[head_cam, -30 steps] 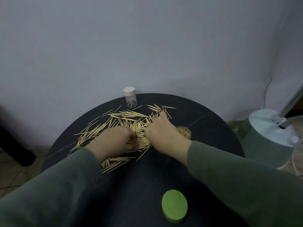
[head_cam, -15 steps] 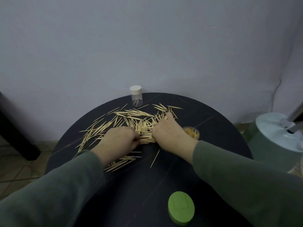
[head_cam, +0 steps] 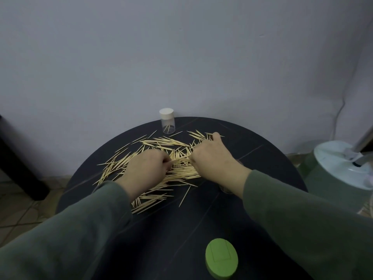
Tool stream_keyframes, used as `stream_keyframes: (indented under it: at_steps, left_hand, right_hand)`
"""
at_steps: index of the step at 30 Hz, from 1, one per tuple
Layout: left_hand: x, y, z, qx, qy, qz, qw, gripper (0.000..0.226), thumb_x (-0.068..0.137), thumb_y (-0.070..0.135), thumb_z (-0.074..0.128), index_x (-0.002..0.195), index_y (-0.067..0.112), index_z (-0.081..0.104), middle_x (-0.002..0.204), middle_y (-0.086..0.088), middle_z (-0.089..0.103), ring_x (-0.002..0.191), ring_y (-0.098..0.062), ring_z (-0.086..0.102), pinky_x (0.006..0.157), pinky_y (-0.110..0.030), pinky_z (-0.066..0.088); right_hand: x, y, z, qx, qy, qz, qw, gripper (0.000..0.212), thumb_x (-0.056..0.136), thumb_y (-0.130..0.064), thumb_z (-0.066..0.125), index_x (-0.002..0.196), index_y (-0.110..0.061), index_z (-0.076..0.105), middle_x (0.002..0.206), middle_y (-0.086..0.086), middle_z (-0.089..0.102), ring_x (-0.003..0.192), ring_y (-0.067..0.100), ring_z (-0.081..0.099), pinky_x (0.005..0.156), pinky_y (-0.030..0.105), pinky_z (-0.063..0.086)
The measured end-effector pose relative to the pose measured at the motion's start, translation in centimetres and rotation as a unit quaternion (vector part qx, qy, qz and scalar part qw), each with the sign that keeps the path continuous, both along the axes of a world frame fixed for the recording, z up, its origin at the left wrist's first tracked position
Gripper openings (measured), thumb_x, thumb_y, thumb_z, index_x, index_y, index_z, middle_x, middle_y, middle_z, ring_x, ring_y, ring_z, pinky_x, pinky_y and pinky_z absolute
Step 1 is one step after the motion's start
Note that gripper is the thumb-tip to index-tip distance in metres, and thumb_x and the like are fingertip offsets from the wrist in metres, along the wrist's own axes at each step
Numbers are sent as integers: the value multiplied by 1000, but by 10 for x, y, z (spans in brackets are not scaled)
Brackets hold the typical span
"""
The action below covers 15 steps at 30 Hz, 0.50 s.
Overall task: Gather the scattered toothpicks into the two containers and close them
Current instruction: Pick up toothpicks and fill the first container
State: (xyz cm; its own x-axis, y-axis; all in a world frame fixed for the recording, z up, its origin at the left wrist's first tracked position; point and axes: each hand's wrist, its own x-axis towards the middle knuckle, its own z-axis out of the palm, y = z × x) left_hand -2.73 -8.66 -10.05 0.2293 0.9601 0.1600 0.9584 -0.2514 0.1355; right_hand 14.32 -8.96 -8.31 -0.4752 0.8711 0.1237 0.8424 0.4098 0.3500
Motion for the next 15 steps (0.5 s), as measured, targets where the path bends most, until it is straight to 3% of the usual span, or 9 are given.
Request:
stream_keyframes:
  at_steps: [3,8,11,15]
  left_hand:
    - [3,2,3,0,-80,33,996,18,96,40,54,97,28,67,85,10,64,77,-10,60,66,-29,49]
    - [6,7,7,10,-200,54,978,8,94,34,60,87,32,62,83,11,62,74,-9,57,66,-28,45]
    - [9,8,6,-3,-214,54,975,7,93,34,61,87,31,63,80,12,61,72,-9,58,66,-28,44]
    - [11,11,-1,-46,-166,62,983,7,93,38,60,91,32,63,83,13,62,77,-7,57,70,-29,47]
  right_hand:
    - [-1,1,0,10,45,-7,999,16,98,-23,50,89,-23,64,82,-6,56,80,17,54,97,46,31]
    - [2,-2,5,-45,162,-35,985,26,101,-32,47,78,-29,60,83,-8,56,85,18,53,99,45,27]
    - [3,-3,4,-55,179,-42,981,33,101,-36,45,69,-30,54,80,-7,56,83,17,52,100,44,26]
    - [1,-5,-2,-33,120,-46,991,32,100,-32,43,69,-24,51,71,-5,54,76,18,51,104,49,29]
